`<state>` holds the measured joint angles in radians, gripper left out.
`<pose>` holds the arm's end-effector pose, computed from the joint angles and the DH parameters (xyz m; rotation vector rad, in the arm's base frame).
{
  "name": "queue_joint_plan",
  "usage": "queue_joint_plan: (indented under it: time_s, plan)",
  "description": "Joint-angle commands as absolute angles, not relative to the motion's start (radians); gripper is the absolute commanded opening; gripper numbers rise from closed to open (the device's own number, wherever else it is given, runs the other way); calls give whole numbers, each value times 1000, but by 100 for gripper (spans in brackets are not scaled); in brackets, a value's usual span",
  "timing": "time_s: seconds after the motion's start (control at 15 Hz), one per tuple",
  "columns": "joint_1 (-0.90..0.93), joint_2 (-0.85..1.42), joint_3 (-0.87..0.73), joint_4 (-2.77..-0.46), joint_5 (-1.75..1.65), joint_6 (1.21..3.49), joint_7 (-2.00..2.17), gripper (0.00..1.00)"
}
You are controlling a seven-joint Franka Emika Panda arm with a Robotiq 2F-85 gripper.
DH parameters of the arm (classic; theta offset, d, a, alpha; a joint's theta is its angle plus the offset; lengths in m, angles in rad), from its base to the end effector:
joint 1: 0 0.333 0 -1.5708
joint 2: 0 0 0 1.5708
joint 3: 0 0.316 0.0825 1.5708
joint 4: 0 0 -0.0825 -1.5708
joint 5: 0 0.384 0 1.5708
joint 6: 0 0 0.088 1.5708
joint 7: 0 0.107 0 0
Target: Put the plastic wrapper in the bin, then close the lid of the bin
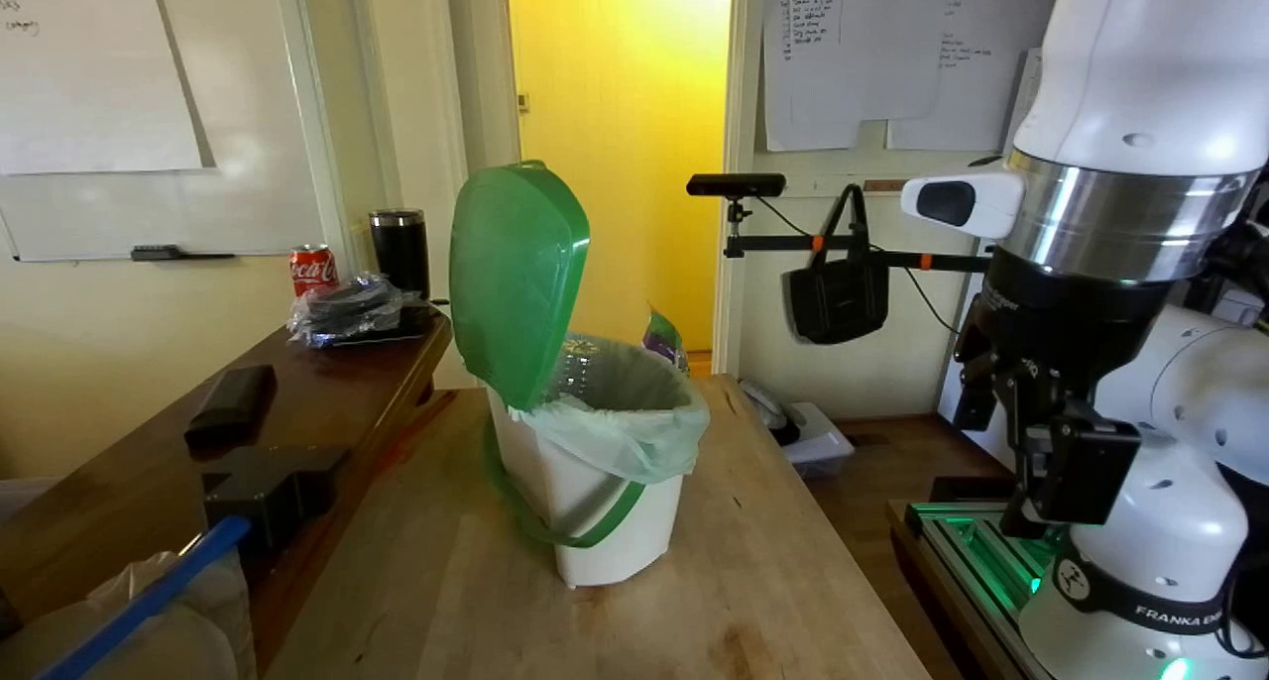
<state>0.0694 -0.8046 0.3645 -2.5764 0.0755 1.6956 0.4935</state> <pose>0.2757 0.1444 0.4851 2.9150 -0.2826 -0.0363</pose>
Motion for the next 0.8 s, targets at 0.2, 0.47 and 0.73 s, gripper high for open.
queue_joint_plan:
  time_s: [0.2, 0.47, 0.73]
  plan:
    - [72, -754, 331, -2650, 75, 1860, 474, 100]
    - [84, -700, 304, -2687, 92, 1957, 443, 100]
    - [86, -632, 274, -2700, 98, 2039, 410, 100]
